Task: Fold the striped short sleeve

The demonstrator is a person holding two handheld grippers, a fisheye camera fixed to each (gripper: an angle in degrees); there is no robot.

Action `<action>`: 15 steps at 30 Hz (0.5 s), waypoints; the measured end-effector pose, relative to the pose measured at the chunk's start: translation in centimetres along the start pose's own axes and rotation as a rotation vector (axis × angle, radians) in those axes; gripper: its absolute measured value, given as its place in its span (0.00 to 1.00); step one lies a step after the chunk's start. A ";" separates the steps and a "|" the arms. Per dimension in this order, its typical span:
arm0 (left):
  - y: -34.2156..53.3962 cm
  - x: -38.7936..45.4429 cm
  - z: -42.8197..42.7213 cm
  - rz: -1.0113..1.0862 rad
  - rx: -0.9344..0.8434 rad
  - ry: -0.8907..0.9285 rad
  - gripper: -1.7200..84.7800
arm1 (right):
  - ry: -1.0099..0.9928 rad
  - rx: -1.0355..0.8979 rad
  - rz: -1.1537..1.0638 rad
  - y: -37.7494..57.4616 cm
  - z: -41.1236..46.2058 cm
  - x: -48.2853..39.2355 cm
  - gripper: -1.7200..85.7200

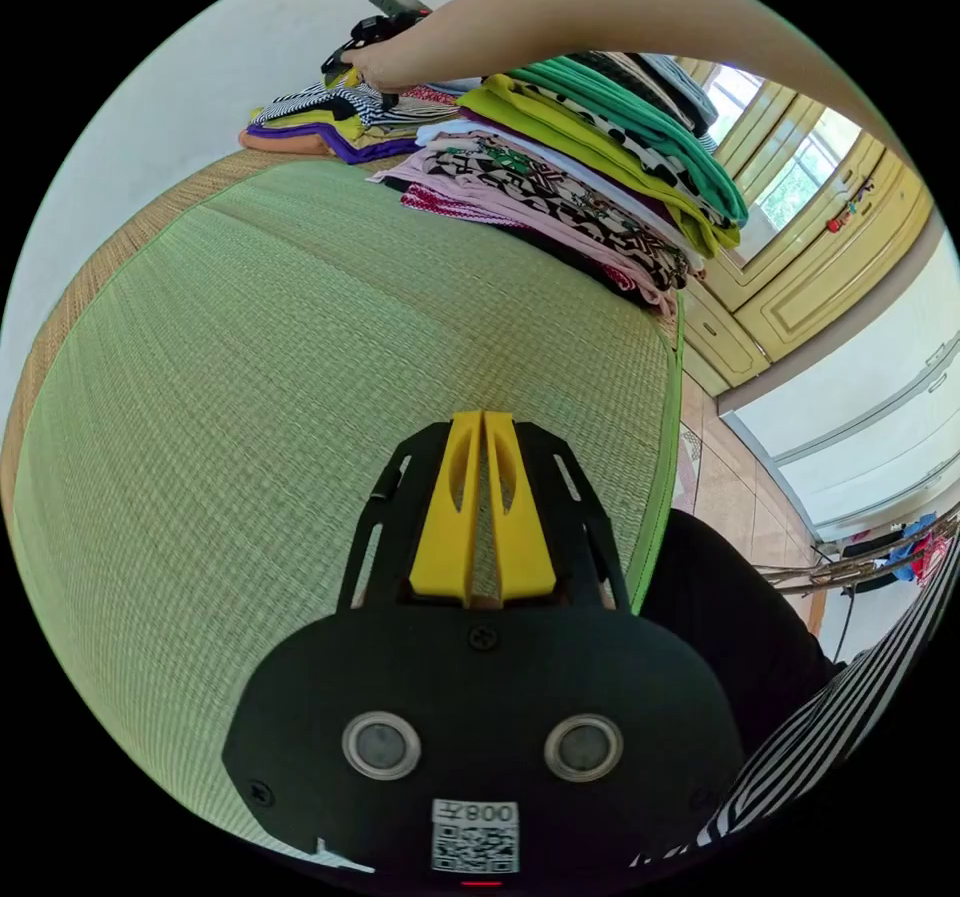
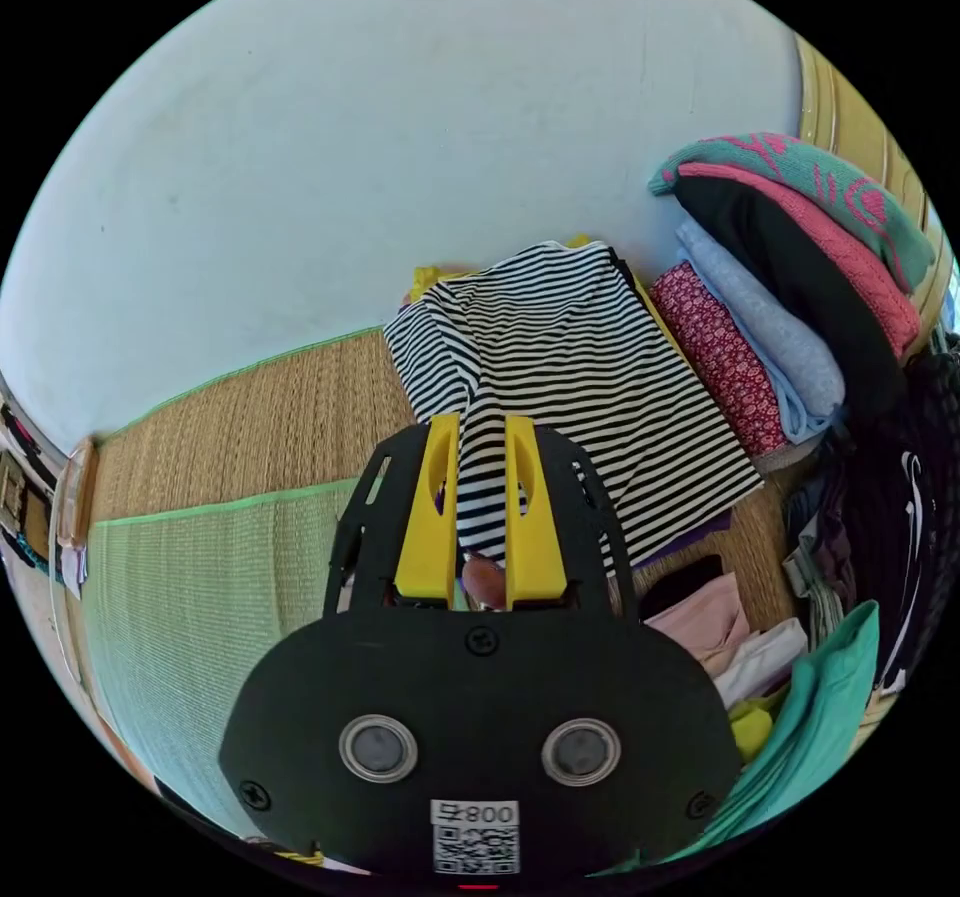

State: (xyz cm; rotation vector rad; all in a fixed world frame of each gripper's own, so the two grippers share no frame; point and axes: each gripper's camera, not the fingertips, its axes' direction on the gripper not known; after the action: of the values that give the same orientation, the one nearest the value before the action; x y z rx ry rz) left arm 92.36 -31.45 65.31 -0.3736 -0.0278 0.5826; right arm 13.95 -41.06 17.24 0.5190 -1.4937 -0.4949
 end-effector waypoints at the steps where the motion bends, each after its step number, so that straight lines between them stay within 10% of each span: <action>1: 0.3 -0.7 0.1 -0.007 0.000 0.017 0.02 | 0.010 -0.008 -0.001 -0.3 0.5 0.1 0.11; 15: 4.3 -7.4 1.2 -0.044 0.002 0.099 0.02 | -0.136 0.042 0.059 1.8 -3.2 3.9 0.04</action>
State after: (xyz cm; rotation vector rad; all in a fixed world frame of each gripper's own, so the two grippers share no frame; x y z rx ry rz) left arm 83.74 -31.79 65.52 -0.3983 0.0601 0.5201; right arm 17.26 -41.98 21.42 0.4809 -1.6479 -0.4608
